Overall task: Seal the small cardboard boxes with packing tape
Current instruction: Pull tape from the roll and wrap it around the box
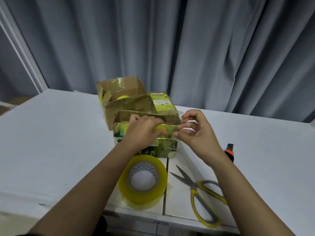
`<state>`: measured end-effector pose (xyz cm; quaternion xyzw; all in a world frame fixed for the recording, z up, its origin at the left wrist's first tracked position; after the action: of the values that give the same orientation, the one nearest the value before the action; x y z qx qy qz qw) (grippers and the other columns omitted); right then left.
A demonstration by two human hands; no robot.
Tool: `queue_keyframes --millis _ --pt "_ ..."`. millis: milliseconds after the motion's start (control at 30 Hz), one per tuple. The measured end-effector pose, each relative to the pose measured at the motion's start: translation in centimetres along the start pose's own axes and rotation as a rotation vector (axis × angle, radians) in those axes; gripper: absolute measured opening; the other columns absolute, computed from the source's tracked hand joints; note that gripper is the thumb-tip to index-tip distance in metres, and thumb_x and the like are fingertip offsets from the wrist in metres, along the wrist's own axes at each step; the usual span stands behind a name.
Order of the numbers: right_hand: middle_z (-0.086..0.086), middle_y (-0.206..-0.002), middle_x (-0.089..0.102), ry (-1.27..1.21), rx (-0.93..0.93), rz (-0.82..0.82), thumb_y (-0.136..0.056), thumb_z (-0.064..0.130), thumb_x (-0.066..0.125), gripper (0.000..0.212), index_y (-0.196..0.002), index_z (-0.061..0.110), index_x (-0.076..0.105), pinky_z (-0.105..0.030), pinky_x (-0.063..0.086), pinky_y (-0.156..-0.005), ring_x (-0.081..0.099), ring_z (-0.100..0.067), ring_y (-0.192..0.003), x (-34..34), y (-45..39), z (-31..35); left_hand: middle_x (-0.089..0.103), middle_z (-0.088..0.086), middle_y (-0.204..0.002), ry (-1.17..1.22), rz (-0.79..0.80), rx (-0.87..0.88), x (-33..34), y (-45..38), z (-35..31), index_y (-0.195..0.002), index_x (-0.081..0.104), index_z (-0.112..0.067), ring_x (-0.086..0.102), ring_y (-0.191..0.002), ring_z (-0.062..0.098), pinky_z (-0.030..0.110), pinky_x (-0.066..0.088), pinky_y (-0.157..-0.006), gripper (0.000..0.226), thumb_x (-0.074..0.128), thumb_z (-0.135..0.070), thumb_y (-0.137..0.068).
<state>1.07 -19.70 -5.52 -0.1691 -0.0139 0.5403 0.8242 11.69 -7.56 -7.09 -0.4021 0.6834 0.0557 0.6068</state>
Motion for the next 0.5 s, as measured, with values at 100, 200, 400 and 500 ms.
queue_keyframes --millis 100,200,400,500 --pt "0.007 -0.098 0.057 0.073 -0.003 0.034 -0.073 -0.005 0.076 0.048 -0.104 0.021 0.049 -0.027 0.055 -0.082 0.061 -0.013 -0.088 -0.3 -0.3 -0.1 0.063 -0.014 -0.111 -0.005 -0.007 -0.025 0.0 -0.2 0.0 -0.114 0.061 -0.033 0.05 -0.107 0.01 0.036 0.021 -0.088 0.032 0.052 -0.052 -0.09" --pt "0.004 -0.099 0.055 0.091 0.006 0.05 -0.072 -0.005 0.077 0.051 -0.104 0.022 0.048 -0.027 0.055 -0.082 0.059 -0.012 -0.088 0.1 -0.3 -1.0 0.064 -0.014 -0.108 -0.024 -0.066 -0.03 0.3 0.1 -0.2 -0.112 0.062 -0.032 0.051 -0.105 0.01 0.034 0.015 -0.088 0.032 0.053 -0.052 -0.089" --pt "0.021 -0.099 0.055 0.06 -0.004 0.055 -0.069 0.005 0.083 0.056 -0.106 0.03 0.047 -0.018 0.053 -0.081 0.061 -0.004 -0.092 0.5 -0.8 -1.7 0.065 -0.017 -0.104 -0.023 -0.05 -0.06 1.3 0.3 -0.1 -0.103 0.063 -0.033 0.053 -0.106 0.008 0.035 0.007 -0.099 0.032 0.053 -0.058 -0.086" --pt "0.011 -0.11 0.052 0.125 -0.011 0.053 -0.07 0.006 0.082 0.059 -0.108 0.031 0.045 -0.014 0.052 -0.078 0.059 -0.002 -0.095 0.8 -0.8 -2.0 0.064 -0.018 -0.11 -0.014 -0.014 -0.026 1.2 0.4 -0.3 -0.111 0.06 -0.037 0.051 -0.111 0.008 0.039 0.004 -0.104 0.037 0.052 -0.06 -0.084"
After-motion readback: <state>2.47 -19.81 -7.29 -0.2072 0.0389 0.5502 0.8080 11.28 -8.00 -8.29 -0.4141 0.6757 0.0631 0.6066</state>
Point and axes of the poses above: each hand's wrist, its own y-axis away from the middle knuckle, its own x-axis out of the palm, z = x × y, the point moved 6 cm from there along -y, towards the middle knuckle
